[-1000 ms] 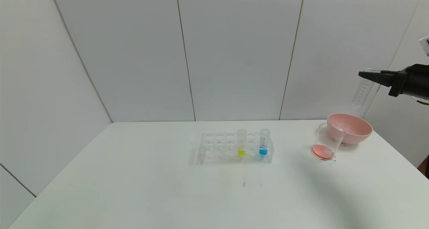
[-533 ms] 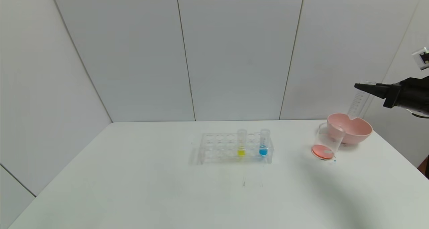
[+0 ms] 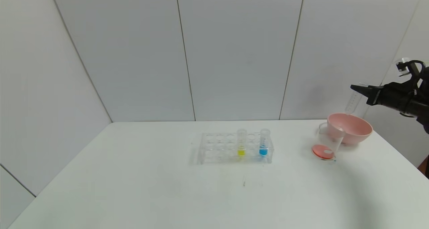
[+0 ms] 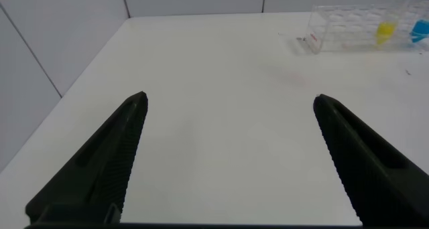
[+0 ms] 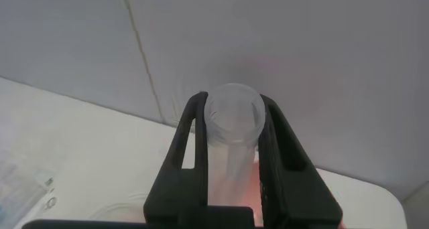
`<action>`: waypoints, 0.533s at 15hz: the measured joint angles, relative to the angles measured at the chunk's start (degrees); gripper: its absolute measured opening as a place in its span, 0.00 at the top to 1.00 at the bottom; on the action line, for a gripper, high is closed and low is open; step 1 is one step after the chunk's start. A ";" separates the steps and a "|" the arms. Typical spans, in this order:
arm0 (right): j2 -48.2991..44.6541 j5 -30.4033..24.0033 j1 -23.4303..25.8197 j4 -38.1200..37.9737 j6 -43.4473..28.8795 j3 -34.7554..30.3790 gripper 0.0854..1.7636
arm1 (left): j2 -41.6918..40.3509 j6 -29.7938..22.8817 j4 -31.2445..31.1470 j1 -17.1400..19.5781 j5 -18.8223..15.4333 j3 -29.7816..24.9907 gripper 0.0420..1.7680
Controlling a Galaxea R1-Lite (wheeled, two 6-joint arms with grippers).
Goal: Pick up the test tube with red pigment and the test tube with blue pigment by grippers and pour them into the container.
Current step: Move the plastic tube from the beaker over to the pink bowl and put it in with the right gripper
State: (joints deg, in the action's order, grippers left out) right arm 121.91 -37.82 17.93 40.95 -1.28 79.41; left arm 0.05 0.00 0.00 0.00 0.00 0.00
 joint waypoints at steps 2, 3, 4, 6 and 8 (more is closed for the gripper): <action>4.17 2.65 0.20 -0.09 0.27 4.55 0.76 | 0.00 0.00 -0.05 0.00 0.00 0.00 0.00; 6.07 3.41 0.28 -0.20 0.38 6.39 0.76 | 0.00 0.00 -0.02 0.00 0.00 0.00 0.00; 7.50 3.88 0.34 -0.20 0.49 7.58 0.76 | 0.00 0.00 -0.05 0.00 0.00 0.00 0.00; 9.30 4.05 0.34 -0.17 0.50 8.51 0.76 | 0.00 0.00 -0.05 0.00 0.00 0.00 0.00; 10.07 4.01 0.23 -0.12 0.71 8.74 0.76 | 0.00 0.00 -0.05 0.00 0.00 0.00 0.00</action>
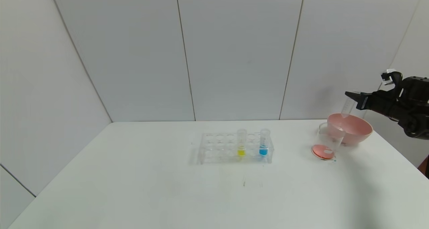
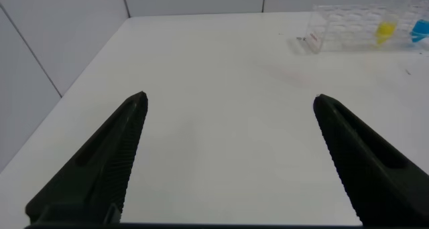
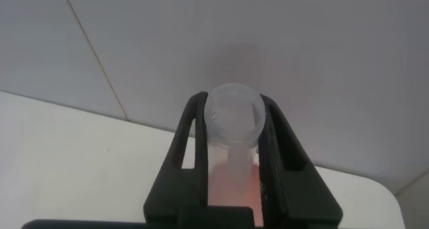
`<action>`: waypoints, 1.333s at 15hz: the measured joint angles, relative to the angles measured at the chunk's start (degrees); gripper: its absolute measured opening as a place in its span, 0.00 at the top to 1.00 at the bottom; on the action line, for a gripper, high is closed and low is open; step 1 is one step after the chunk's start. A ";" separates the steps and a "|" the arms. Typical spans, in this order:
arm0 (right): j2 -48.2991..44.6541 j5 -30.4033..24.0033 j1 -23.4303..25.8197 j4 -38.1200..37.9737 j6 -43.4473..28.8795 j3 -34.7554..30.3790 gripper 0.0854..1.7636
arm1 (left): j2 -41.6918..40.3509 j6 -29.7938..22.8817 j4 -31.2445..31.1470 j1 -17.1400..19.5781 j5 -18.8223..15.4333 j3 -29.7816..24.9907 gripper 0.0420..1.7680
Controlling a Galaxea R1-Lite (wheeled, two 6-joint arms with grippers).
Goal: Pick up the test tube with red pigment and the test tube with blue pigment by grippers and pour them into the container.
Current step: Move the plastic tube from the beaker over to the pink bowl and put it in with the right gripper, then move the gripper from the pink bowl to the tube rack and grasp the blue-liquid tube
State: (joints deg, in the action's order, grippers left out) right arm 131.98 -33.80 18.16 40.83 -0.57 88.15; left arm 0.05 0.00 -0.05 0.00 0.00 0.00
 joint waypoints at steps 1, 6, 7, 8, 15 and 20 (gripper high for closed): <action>0.22 0.00 0.02 0.06 0.37 0.07 0.76 | 0.00 0.02 0.02 0.00 0.00 0.00 0.00; -0.33 0.06 0.66 -1.83 0.98 -0.72 0.43 | 0.00 0.00 0.00 0.00 0.00 0.00 0.00; -0.78 0.09 0.88 -1.88 1.11 -1.16 0.38 | 0.00 0.00 0.00 0.00 0.00 0.00 0.00; -1.40 0.09 0.90 -1.72 1.12 -1.91 0.34 | 0.00 0.00 0.02 0.00 0.00 0.00 0.00; -10.17 3.21 -4.08 2.79 0.87 -13.53 0.16 | 0.00 0.00 0.02 0.00 0.00 0.00 0.00; -20.09 12.73 -15.12 11.42 -0.71 -31.54 0.10 | 0.00 0.00 0.00 0.00 0.00 0.00 0.00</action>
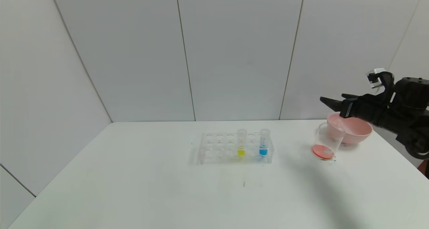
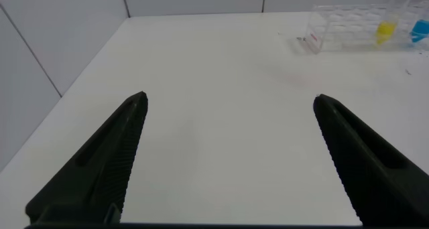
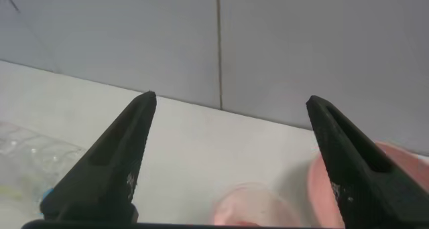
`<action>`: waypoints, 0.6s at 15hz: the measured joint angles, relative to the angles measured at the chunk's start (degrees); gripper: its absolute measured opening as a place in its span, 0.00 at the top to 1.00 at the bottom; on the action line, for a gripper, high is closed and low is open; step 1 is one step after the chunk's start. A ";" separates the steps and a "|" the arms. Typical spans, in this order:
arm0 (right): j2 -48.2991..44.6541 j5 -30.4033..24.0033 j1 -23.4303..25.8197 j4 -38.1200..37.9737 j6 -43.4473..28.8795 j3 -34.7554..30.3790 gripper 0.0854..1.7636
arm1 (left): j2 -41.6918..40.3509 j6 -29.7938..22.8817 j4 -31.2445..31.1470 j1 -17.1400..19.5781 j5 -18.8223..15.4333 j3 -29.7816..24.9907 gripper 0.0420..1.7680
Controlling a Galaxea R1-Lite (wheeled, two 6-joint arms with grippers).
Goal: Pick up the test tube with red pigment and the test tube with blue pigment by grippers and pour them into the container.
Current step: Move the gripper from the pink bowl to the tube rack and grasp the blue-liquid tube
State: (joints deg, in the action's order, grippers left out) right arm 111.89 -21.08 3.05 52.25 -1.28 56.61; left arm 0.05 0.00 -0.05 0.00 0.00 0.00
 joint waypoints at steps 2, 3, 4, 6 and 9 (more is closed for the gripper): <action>-2.57 11.15 -6.79 5.74 -1.39 -7.23 0.08 | 0.00 0.00 0.00 0.00 0.00 0.00 0.00; -3.36 16.43 -9.87 8.55 -1.73 -10.62 0.08 | 0.00 0.00 -0.02 0.00 0.00 0.00 0.00; -3.91 20.46 -12.71 11.96 -2.08 -13.90 0.07 | 0.00 0.00 0.00 0.00 0.00 0.00 0.00; -4.23 27.42 -18.09 19.82 -2.39 -20.13 0.06 | 0.00 0.00 0.02 0.00 0.00 0.00 0.00; -2.79 37.96 -25.62 26.66 -2.52 -26.25 0.05 | 0.00 0.02 -0.02 0.00 0.00 0.00 0.00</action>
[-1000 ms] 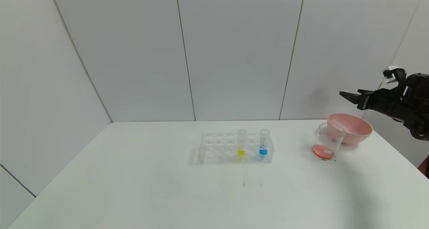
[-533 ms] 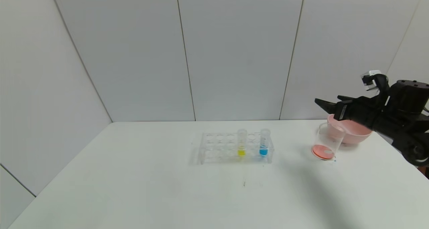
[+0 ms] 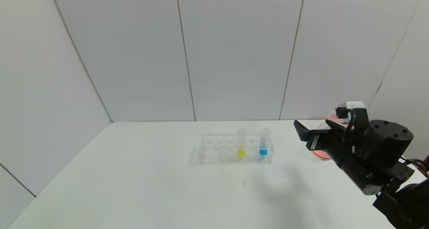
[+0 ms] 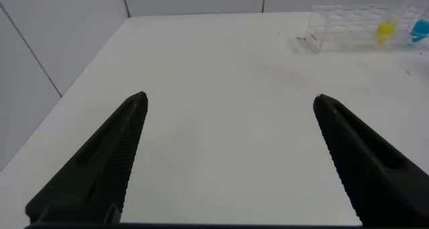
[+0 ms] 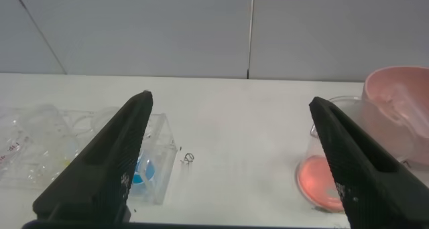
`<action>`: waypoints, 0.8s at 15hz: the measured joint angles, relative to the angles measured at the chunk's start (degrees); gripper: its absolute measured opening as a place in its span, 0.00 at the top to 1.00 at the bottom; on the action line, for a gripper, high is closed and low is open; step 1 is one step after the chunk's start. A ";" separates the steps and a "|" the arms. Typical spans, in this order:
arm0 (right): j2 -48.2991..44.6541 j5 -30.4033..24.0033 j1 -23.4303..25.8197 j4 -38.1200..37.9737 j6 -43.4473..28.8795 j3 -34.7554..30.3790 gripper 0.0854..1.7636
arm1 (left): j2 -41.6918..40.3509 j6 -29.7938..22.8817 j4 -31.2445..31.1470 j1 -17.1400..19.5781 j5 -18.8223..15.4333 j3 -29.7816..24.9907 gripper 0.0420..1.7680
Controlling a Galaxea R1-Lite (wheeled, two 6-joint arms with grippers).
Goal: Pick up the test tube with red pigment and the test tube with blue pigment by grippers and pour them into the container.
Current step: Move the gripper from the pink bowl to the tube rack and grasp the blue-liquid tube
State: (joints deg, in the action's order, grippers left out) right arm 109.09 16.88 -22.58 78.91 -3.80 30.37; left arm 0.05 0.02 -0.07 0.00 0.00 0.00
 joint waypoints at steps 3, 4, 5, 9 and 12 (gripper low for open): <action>4.94 9.41 -7.61 6.92 0.06 -2.10 0.05 | 0.00 -0.02 0.05 0.00 0.00 0.00 0.00; 6.97 11.50 -9.86 8.97 0.09 -2.19 0.04 | 0.00 -0.02 0.02 0.00 0.00 0.00 0.00; 9.13 13.57 -12.40 10.29 0.11 -2.12 0.04 | 0.00 -0.02 0.00 0.00 0.00 0.00 0.00; 15.36 17.27 -17.60 11.06 0.17 1.35 0.04 | 0.00 -0.02 0.02 0.00 0.00 0.00 0.00; 18.05 17.58 -17.80 11.03 0.28 3.43 0.04 | 0.00 -0.02 0.00 0.00 -0.02 0.00 0.00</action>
State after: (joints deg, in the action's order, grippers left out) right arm 127.15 34.46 -40.38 89.94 -3.52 33.79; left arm 0.05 0.00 -0.07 0.00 -0.02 0.00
